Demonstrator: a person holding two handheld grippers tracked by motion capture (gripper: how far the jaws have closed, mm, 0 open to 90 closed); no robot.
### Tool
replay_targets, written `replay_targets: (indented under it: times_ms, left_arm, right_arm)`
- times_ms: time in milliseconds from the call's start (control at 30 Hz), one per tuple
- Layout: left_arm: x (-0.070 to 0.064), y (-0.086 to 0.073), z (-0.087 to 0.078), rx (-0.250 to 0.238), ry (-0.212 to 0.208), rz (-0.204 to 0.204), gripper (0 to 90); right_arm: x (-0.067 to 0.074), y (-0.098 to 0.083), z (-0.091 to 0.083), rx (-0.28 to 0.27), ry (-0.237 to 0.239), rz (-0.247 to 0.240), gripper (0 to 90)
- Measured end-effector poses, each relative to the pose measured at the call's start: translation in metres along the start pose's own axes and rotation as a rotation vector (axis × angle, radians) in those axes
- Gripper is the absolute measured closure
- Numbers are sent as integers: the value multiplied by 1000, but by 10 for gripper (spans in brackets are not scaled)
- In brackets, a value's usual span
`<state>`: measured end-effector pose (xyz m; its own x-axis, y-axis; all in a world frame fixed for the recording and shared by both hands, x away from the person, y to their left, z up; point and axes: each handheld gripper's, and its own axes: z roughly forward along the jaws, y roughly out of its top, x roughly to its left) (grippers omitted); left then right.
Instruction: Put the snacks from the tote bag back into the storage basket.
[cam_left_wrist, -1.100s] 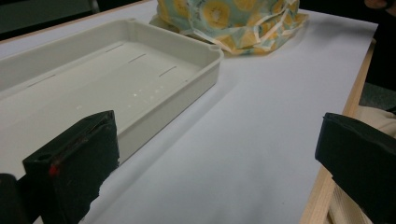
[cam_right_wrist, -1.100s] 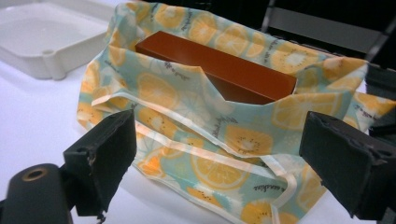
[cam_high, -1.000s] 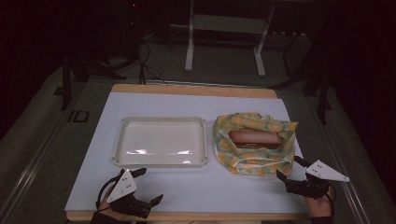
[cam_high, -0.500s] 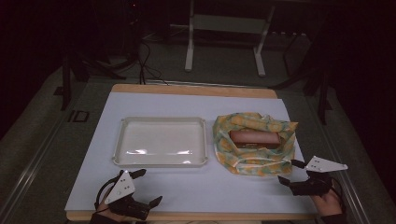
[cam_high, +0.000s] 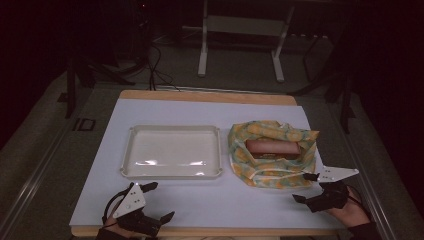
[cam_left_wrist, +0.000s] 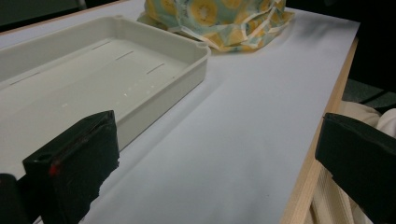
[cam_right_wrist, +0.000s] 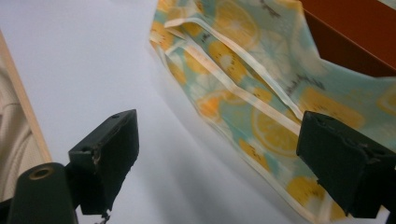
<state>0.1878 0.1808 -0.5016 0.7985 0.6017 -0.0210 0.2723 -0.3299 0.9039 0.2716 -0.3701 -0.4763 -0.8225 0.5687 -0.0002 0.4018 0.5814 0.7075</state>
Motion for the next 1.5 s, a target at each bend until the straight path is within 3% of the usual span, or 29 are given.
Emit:
replay_targets:
  times_ms: [133, 167, 367, 433, 733, 1167, 1500]
  left_arm:
    - [-1, 0, 1, 3, -12, 7, 0]
    - [-1, 0, 1, 6, -14, 9, 0]
    - [-1, -1, 3, 22, -32, 6, 0]
    - [-1, -1, 4, 26, -35, 9, 0]
    - [-2, -1, 5, 30, -42, 15, 0]
    - [-2, 0, 5, 22, -42, 18, 0]
    - [-2, 0, 5, 26, -39, 19, 0]
  right_arm:
    - [3, 6, 5, 27, 33, -26, 135]
    - [5, 9, 6, 35, 40, -52, 134]
    - [13, 17, 7, 39, 76, -104, 145]
    - [17, 22, 8, 23, 103, -131, 146]
    - [24, 44, 8, -2, 147, -187, 153]
    - [31, 71, 6, -54, 172, -263, 153]
    - [28, 102, -2, -102, 129, -328, 160]
